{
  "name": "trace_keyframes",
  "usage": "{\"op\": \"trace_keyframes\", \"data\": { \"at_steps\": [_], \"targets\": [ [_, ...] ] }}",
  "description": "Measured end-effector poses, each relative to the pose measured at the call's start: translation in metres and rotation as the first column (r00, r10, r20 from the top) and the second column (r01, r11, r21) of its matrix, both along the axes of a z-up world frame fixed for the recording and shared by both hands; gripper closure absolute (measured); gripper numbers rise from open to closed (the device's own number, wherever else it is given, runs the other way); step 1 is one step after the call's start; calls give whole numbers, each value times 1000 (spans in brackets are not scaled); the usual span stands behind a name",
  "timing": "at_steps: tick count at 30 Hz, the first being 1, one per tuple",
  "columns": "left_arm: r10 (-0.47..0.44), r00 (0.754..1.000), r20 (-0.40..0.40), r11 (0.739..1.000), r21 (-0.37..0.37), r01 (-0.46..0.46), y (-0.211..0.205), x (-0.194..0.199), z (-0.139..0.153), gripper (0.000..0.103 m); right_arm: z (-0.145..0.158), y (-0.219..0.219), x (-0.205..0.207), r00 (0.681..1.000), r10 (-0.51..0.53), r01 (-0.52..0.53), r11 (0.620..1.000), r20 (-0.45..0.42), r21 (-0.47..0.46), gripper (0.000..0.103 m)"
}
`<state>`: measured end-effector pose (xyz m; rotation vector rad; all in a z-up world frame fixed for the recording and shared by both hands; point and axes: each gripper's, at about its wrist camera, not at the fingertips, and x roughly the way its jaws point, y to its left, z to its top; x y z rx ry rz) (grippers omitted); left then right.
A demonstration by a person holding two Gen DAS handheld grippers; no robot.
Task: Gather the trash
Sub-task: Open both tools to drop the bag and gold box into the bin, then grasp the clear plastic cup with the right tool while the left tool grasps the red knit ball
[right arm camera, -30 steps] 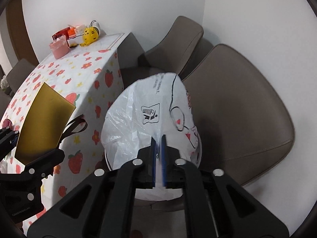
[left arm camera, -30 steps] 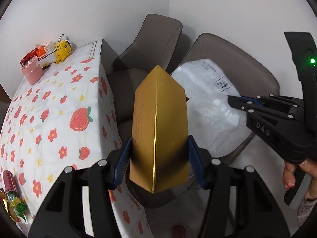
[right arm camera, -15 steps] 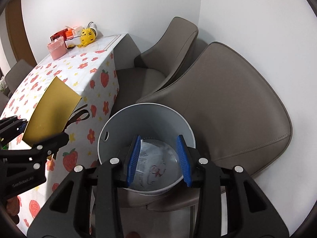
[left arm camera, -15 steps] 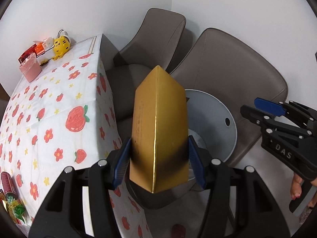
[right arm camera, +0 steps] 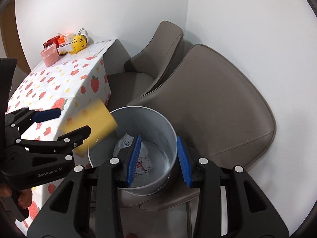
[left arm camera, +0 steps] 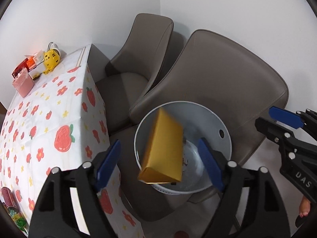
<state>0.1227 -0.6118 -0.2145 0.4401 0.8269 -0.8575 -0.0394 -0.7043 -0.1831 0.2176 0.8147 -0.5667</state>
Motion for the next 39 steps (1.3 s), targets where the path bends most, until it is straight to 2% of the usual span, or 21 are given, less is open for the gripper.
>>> {"op": "trace_keyframes", "data": {
  "at_steps": [6,12,21,26,31,35,39],
  "targets": [
    [15,1000,-12,1000,2,-15,3,-1,3,23,1,1,-6,1000,-9,8,1000,-5,-7,67],
    [37,999,-20,999,-2,-37,30,-3,5,23,6,15,-5,1000,6,-6,1000,-1,-14,67],
    [100,995,-18,995,-26,-100,99,1,16,23,15,78,15,996,94,-94,995,1,-27,67],
    [163,987,-12,986,-42,-163,157,12,29,23,24,130,37,987,163,-162,986,11,-29,67],
    [250,968,0,967,-47,-250,229,24,42,23,32,194,63,966,256,-256,967,24,-22,67],
    [332,943,8,942,-45,-331,295,34,51,23,35,250,83,940,340,-340,940,34,-15,67],
    [425,905,22,905,-42,-424,374,41,58,23,39,312,105,899,435,-435,900,39,-10,67]
  ]
}}
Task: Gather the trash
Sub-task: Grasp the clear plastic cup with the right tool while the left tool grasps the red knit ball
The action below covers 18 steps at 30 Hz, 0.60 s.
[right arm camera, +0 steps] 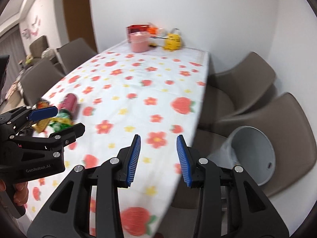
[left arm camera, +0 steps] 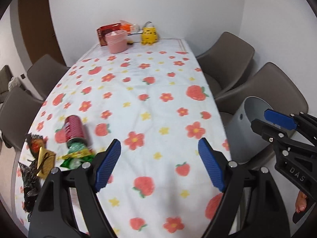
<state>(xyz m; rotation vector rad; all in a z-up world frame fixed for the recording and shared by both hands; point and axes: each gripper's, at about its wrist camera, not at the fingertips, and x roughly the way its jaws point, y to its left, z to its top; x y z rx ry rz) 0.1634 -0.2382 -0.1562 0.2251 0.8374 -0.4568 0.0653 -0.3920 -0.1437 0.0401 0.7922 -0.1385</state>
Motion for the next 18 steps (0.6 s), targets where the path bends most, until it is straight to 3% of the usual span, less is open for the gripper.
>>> {"op": "trace_keyframes", "data": {
  "at_steps": [7,13,18],
  "targets": [
    [197,980,-2,980,18,-197,135,7,-1,23,-3,115,35,981,192,-192,981,-11,18,67],
    [365,930,-54,931,41,-363,235,-2,-25,23,-21,200,57,942,334,-333,942,-41,41,67],
    [452,886,-101,892,59,-448,287,-16,-49,23,-41,258,67,902,424,-421,905,-75,51,67]
  ]
}}
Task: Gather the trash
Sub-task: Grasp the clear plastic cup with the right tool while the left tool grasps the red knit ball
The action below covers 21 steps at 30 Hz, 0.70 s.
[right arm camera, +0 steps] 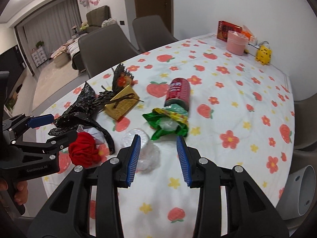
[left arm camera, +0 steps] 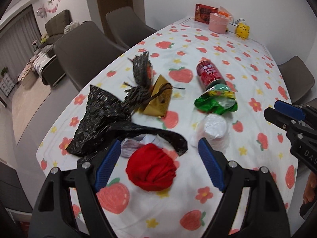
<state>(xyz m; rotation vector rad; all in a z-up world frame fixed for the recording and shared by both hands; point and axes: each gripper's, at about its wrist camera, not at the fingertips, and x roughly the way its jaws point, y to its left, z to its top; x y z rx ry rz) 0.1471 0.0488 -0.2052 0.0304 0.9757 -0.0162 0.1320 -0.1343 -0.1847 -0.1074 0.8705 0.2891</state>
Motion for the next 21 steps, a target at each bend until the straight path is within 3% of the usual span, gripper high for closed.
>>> {"op": "trace_keyframes", "data": {
  "at_steps": [9,11,13,21],
  "targets": [
    [68,996,-52,997,-26,-70,21,-5,-35,23,-41,45,22,992,108,-112,991,-63,-66,67],
    [75,995,-59,997,-33,-77,21,-4,-41,23,-50,47,26,989,125,-131,989,-76,-75,63],
    [84,994,-67,996,-35,-86,20,-3,-48,23,-58,49,29,987,139,-146,985,-80,-88,53],
    [115,988,-105,991,-51,-121,19,1,-74,23,-72,54,32,982,175,-183,973,-68,-141,48]
  ]
}}
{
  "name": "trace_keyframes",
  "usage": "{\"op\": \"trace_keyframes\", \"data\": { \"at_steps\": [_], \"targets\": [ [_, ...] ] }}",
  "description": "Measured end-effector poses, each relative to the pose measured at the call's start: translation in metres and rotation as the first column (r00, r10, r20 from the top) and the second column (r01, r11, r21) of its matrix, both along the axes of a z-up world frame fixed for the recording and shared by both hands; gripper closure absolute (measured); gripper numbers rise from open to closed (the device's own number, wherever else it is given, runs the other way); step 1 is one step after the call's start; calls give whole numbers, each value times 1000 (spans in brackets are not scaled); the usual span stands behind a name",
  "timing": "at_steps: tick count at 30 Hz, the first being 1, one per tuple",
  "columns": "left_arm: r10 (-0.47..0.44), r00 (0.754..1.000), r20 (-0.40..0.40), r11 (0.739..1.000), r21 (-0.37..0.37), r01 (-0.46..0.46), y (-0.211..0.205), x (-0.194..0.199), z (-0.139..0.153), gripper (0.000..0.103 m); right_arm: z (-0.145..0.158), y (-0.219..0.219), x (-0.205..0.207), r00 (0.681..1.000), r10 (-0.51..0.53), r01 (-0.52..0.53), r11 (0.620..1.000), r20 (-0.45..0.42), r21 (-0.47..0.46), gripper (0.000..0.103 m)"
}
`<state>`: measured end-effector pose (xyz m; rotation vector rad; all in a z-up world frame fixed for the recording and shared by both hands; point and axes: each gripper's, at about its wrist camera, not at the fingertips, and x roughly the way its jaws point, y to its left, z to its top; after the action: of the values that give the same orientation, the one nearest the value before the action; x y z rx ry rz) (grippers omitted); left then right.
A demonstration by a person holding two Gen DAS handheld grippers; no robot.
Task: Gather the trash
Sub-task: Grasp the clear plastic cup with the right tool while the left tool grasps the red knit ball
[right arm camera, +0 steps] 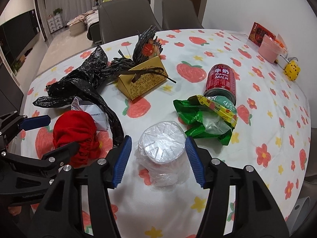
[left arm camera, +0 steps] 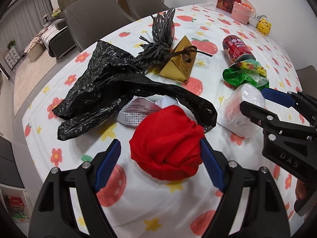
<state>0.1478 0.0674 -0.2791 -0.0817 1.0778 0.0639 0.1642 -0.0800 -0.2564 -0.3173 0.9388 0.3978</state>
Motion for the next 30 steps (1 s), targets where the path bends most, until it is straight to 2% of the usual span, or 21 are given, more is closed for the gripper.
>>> {"op": "trace_keyframes", "data": {
  "at_steps": [15,18,20,23,25,30],
  "targets": [
    [-6,1000,-7,1000,-8,6,0,5,-7,23,-14,-14,-1,999,2,0,1000,-54,19,48],
    [-7,1000,-10,1000,-12,7,-1,5,-9,23,-15,-15,-3,998,9,-7,1000,-68,31,59],
    [-9,1000,-9,1000,-14,8,-3,5,-11,25,-14,-16,-4,998,9,-7,999,-65,32,61],
    [-22,1000,-9,1000,-21,21,-6,4,-12,38,-12,-17,-6,998,13,-10,999,-66,38,67],
    [-34,999,-4,999,-7,34,-10,4,-11,41,-10,-18,-7,998,15,-12,999,-68,43,76],
    [-29,1000,-3,999,-22,29,-8,3,-11,46,-8,-20,-8,997,18,-15,999,-72,46,82]
  ]
}}
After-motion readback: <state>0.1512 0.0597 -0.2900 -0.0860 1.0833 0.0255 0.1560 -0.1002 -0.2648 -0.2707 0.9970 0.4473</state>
